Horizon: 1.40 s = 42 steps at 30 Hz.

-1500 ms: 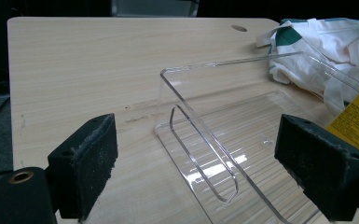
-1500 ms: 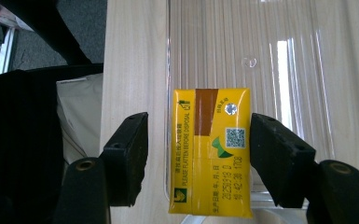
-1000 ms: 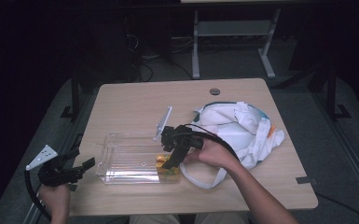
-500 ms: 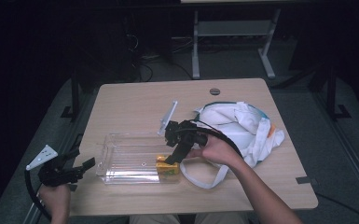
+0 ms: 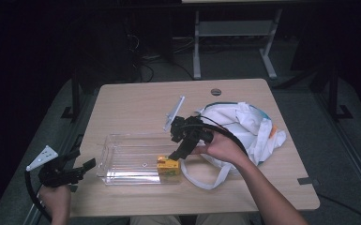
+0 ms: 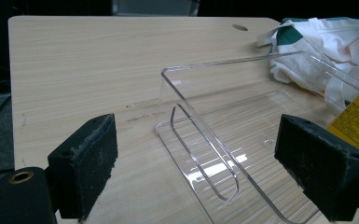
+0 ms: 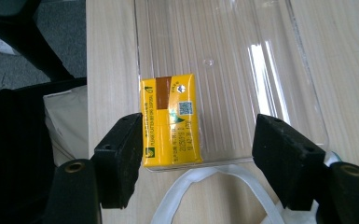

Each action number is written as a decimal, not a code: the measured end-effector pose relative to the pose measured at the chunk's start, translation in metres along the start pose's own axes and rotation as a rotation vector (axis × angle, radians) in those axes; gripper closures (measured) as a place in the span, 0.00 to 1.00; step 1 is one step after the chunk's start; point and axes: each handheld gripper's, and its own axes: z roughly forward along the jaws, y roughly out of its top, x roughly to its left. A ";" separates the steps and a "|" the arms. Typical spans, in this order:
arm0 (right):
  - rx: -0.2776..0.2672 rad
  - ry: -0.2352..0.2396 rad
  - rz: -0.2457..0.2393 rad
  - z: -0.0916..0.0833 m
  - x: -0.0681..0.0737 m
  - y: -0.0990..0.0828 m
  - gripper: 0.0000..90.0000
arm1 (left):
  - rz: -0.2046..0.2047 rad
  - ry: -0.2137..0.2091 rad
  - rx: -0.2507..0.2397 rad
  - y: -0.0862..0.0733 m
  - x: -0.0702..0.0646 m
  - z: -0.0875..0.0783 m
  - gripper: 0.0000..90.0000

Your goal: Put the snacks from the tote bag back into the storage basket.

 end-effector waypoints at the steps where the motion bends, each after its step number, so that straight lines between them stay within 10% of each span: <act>1: -0.003 -0.002 0.000 -0.001 -0.001 0.000 0.37 | 0.000 0.000 -0.001 0.000 0.000 0.000 0.14; 42: -0.038 -0.095 0.113 -0.031 -0.025 -0.037 0.36 | 0.018 0.000 0.009 0.000 0.001 0.000 0.14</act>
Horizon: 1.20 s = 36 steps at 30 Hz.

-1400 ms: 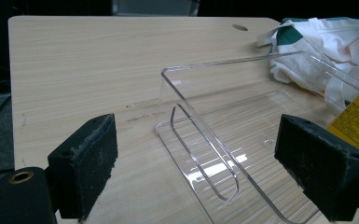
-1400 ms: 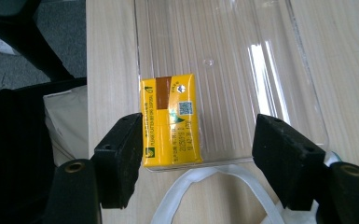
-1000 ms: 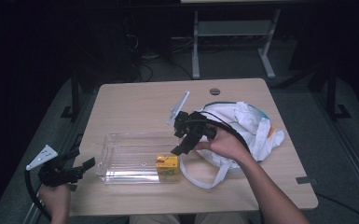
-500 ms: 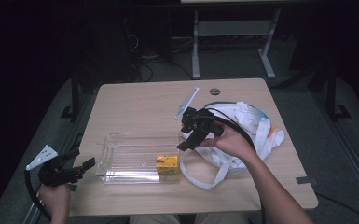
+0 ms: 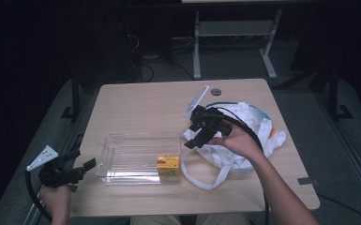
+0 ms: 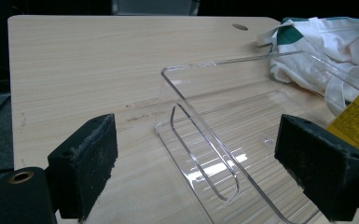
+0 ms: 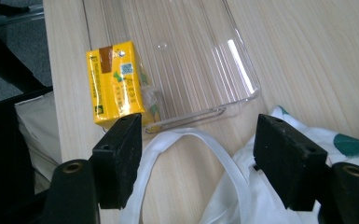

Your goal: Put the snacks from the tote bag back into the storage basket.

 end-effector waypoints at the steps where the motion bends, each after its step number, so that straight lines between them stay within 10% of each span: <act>1: 0.000 -0.002 0.001 0.000 -0.001 -0.001 0.36 | -0.005 0.001 0.001 0.000 0.000 0.000 0.14; 36: 0.018 -0.061 0.098 -0.011 -0.014 -0.047 0.34 | -0.015 -0.001 0.001 0.000 -0.001 0.001 0.14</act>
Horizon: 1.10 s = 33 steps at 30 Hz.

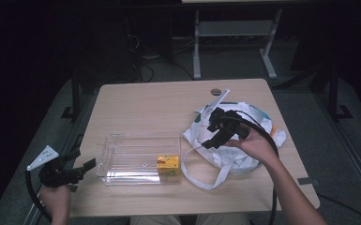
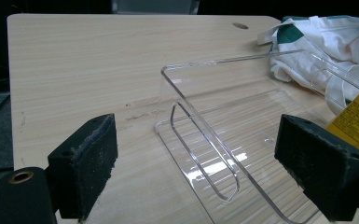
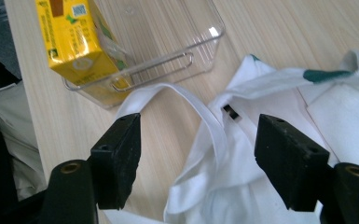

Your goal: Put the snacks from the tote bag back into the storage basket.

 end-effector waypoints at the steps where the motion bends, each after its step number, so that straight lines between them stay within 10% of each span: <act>1: -0.001 0.000 0.006 -0.001 -0.001 -0.002 0.34 | -0.001 0.000 0.000 0.000 0.000 0.000 0.14; 33: -0.003 -0.044 0.125 -0.009 -0.017 -0.062 0.34 | -0.001 0.003 0.001 0.000 0.000 0.000 0.14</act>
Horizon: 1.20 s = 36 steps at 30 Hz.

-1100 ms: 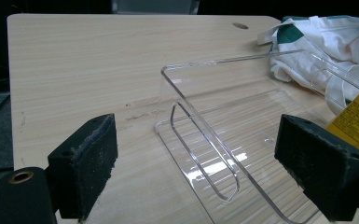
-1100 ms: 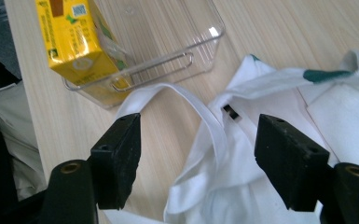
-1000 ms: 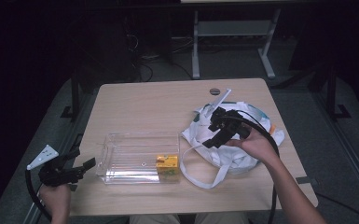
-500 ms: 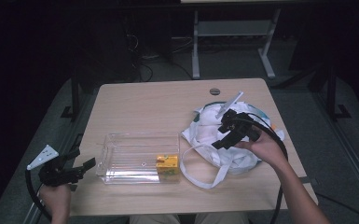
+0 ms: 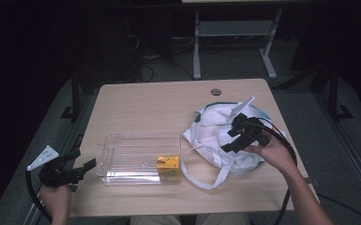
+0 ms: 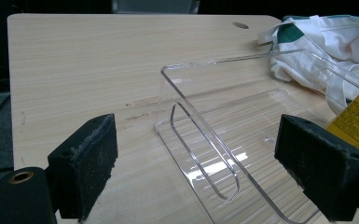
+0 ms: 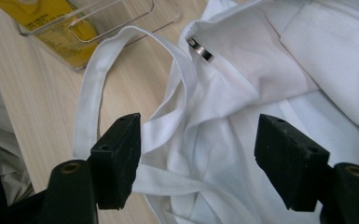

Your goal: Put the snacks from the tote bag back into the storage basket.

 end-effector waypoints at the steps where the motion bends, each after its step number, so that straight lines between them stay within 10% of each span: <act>1: -0.002 -0.002 0.005 0.000 -0.001 -0.002 0.35 | 0.001 0.000 0.001 0.000 0.000 0.000 0.14; 36: -0.096 -0.037 0.123 -0.013 0.002 -0.080 0.34 | 0.011 0.003 0.006 0.000 -0.004 0.000 0.14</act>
